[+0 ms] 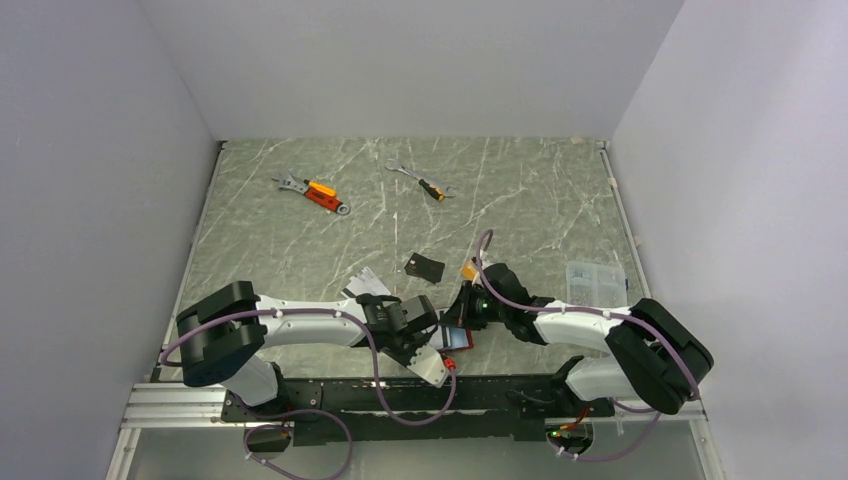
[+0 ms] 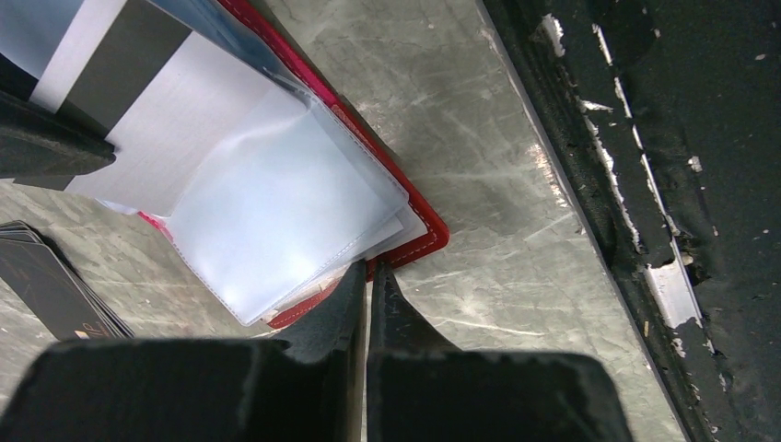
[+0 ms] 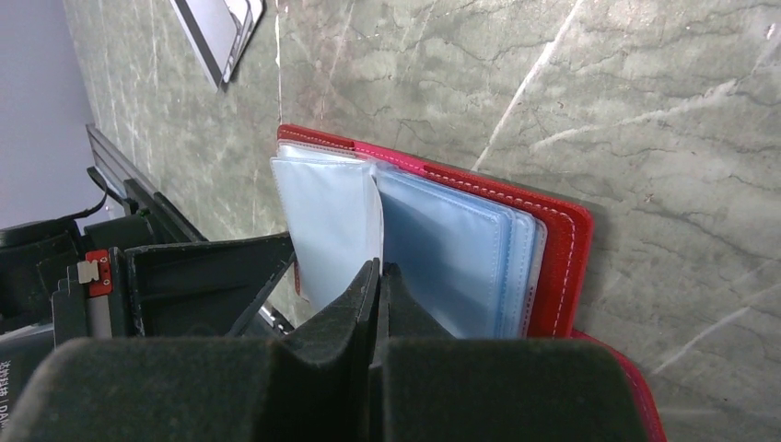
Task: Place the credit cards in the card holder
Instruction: Insert the credit card into the card holder.
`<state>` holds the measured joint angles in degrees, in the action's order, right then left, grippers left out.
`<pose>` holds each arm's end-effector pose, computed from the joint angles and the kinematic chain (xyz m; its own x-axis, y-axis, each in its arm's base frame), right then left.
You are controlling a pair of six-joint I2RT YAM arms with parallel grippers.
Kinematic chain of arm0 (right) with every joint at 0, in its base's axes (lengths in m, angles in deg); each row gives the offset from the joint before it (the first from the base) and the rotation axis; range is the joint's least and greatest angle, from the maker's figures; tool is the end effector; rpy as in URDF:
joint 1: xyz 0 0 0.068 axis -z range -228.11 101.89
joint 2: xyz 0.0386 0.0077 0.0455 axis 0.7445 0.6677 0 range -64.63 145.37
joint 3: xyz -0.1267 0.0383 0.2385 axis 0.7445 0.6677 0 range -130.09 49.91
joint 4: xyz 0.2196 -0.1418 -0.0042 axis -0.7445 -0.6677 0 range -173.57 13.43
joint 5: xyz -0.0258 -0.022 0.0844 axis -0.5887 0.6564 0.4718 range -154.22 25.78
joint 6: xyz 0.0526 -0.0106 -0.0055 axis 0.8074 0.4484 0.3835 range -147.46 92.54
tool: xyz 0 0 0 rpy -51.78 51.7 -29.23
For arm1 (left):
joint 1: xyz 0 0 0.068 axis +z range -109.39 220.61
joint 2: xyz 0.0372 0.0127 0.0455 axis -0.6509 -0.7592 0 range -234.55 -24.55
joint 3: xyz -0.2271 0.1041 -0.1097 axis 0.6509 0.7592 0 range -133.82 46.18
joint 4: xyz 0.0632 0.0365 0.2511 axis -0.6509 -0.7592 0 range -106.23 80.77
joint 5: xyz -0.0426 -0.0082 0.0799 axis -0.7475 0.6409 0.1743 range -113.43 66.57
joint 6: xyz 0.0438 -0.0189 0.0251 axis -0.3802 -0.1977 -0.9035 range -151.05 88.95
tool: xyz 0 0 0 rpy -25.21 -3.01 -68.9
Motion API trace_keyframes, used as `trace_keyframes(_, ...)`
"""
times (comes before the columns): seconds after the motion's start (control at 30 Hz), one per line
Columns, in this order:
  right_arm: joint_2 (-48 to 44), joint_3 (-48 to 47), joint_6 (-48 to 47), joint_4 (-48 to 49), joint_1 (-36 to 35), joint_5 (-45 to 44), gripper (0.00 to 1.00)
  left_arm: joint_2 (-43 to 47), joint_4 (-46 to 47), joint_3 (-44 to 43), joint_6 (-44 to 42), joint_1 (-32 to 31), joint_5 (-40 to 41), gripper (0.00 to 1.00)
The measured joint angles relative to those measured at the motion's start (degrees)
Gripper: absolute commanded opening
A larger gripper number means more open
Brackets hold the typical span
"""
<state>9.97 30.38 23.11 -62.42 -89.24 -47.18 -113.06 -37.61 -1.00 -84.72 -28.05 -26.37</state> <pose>0.1596 0.1533 0.1308 -0.9279 0.1702 -0.3316 -0.1242 0.6976 0.7056 0.0983 -0.2566 0.1580 0.5524 0.7970 -0.2442 0.8299 -0.4983 0.2509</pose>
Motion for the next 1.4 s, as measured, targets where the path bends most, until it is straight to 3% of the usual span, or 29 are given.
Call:
trace_keyframes(0.43, 6.25, -0.92, -0.04, 5.46, 0.81, 4.22, 0.0, -0.2, -0.2, -0.24, 0.42, -0.02, 0.09, 0.0)
trace_keyframes(0.73, 7.85, -2.93, -1.68, 3.45, 1.92, 6.25, 0.0, 0.02, -0.44, -0.37, 0.42, 0.15, 0.04, 0.0)
trace_keyframes(0.83, 7.85, -2.97, -1.75, 3.19, 2.03, 6.27, 0.13, 0.2, -0.68, -0.48, 0.44, 0.61, -0.46, 0.0)
trace_keyframes(0.97, 8.39, -2.97, -1.14, 3.26, 2.08, 6.25, 0.39, 0.13, -1.16, -0.76, 0.44, 1.05, -0.44, 0.0)
trace_keyframes(1.17, 7.3, -4.26, 0.48, 1.99, -0.2, 4.55, 0.47, -0.15, -1.05, -0.83, 0.42, 1.36, -0.44, 0.0)
trace_keyframes(1.4, 3.65, -9.14, -1.81, -12.22, -1.36, -1.88, 0.47, -0.15, -0.15, -0.72, 0.39, 1.53, -0.39, 0.0)
